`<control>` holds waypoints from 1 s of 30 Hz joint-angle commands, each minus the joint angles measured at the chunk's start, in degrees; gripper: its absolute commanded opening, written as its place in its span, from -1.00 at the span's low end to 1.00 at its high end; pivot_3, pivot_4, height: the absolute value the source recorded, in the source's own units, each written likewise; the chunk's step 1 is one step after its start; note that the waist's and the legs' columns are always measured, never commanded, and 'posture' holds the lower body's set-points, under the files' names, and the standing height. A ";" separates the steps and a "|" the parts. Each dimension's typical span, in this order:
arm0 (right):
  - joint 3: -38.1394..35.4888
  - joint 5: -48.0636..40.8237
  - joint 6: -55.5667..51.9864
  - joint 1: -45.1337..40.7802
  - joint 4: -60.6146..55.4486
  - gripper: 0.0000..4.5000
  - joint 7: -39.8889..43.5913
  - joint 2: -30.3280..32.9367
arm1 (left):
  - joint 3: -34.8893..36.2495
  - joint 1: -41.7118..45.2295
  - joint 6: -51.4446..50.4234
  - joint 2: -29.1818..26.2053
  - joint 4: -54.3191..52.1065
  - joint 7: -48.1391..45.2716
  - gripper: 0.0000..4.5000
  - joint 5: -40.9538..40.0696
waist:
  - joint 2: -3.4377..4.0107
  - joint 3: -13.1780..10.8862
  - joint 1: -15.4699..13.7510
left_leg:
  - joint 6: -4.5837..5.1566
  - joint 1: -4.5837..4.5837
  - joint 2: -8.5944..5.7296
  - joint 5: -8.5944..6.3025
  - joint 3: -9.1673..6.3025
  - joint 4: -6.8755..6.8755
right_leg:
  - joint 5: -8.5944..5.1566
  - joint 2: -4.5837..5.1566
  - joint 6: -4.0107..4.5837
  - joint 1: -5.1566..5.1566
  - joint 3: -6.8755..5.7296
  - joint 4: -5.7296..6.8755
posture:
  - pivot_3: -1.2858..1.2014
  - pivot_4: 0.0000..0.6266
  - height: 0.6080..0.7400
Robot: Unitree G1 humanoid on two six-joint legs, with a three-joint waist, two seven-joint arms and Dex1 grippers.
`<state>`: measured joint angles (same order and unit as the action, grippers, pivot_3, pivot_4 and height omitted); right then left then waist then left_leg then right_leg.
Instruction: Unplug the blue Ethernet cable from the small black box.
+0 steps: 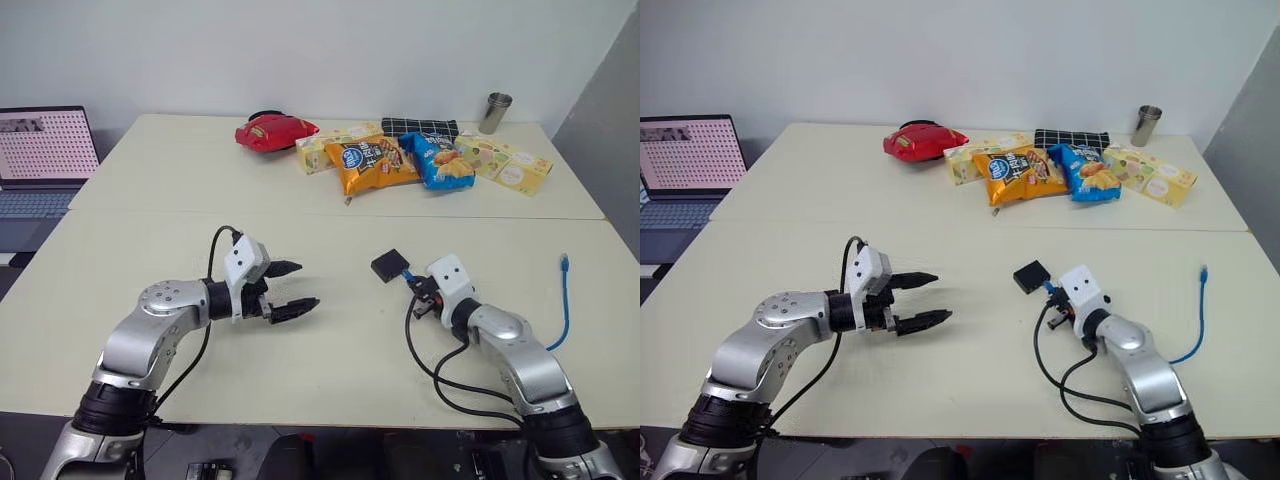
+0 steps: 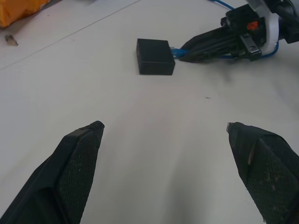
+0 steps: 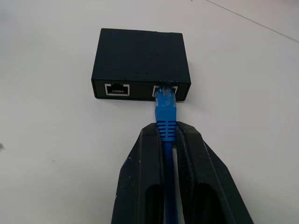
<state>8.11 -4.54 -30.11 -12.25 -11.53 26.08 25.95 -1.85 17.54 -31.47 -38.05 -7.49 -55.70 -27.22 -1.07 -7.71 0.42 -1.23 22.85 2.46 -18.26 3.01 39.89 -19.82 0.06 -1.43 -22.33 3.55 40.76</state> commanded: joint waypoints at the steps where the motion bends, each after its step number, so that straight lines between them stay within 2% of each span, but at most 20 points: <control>1: 1.99 0.01 10.14 -2.46 -3.59 -0.95 8.66 4.16 | 2.55 2.05 -5.93 0.26 0.66 -1.38 1.00 -5.34 | 0.00 0.00 0.09 | 0.00 0.00 0.00 0.00 0.00 0.00 | 0.00 0.00 0.00 -0.01 0.00 0.00 | 0.03 -0.52 1.00; 4: 5.42 1.96 21.99 -4.47 -4.07 -0.95 16.57 8.87 | 3.05 4.04 -12.11 0.05 1.88 -3.30 1.00 -9.89 | 0.00 -0.01 0.21 | 0.00 0.01 0.00 0.00 -0.03 0.00 | 0.00 -0.01 0.00 0.00 -0.04 -0.01 | 0.03 -0.52 1.00; 7: 7.57 2.90 29.83 -7.16 -3.28 -0.95 21.16 10.68 | 3.59 6.02 -16.44 0.31 2.23 -4.34 1.00 -13.37 | -0.01 -0.01 0.25 | 0.01 0.02 0.00 0.00 -0.13 0.02 | 0.00 -0.01 0.00 0.03 -0.13 -0.02 | 0.03 -0.52 1.00; 12: 10.46 3.77 37.26 -12.46 -2.65 -0.95 26.14 9.81 | 4.54 8.43 -22.58 2.42 0.84 -3.76 1.00 -19.16 | -0.02 -0.01 0.33 | 0.00 0.04 0.00 0.00 -0.24 0.05 | 0.00 0.01 0.00 0.04 -0.21 -0.02 | 0.03 -0.52 1.00; 16: 10.82 3.71 38.54 -14.32 -1.91 -0.95 27.09 8.83 | 4.98 8.06 -24.80 3.30 -0.40 -2.70 1.00 -20.99 | -0.02 -0.01 0.49 | -0.01 0.03 0.00 0.00 -0.44 0.07 | 0.00 0.04 0.00 0.08 -0.39 0.01 | 0.03 -0.52 1.00; 21: 10.08 3.39 38.55 -16.20 -1.29 -0.95 27.03 7.54 | 5.68 6.99 -26.20 3.42 -1.27 -2.21 0.63 -22.72 | -0.01 -0.01 1.05 | -0.01 0.07 0.00 0.01 -0.78 0.08 | 0.00 0.11 0.00 0.15 -0.86 0.08 | 0.03 -0.52 1.00; 27: 9.00 4.04 39.22 -17.03 0.01 -0.95 25.85 6.98 | 7.05 6.90 -26.52 2.57 0.15 -2.05 0.01 -23.60 | -0.01 -0.01 1.11 | -0.02 0.08 0.00 0.01 -1.03 0.07 | 0.00 0.10 0.00 0.22 -1.09 0.12 | 0.03 -0.52 1.00; 30: 8.95 4.19 39.85 -16.94 -0.17 -0.95 25.26 6.76 | 7.39 6.98 -27.06 2.66 0.48 -2.17 -0.24 -24.07 | -0.01 -0.01 1.11 | -0.02 0.08 0.00 0.01 -1.05 0.07 | 0.00 0.10 0.01 0.23 -1.11 0.12 | 0.03 -0.52 1.00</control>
<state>19.14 -0.20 8.17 -28.17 -9.99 52.25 33.15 4.08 24.29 -58.27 -34.98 -6.50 -57.99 -49.97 -1.08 -7.72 1.53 -1.24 22.94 2.45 -18.25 1.95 39.97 -19.82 0.17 -1.43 -22.10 2.43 40.88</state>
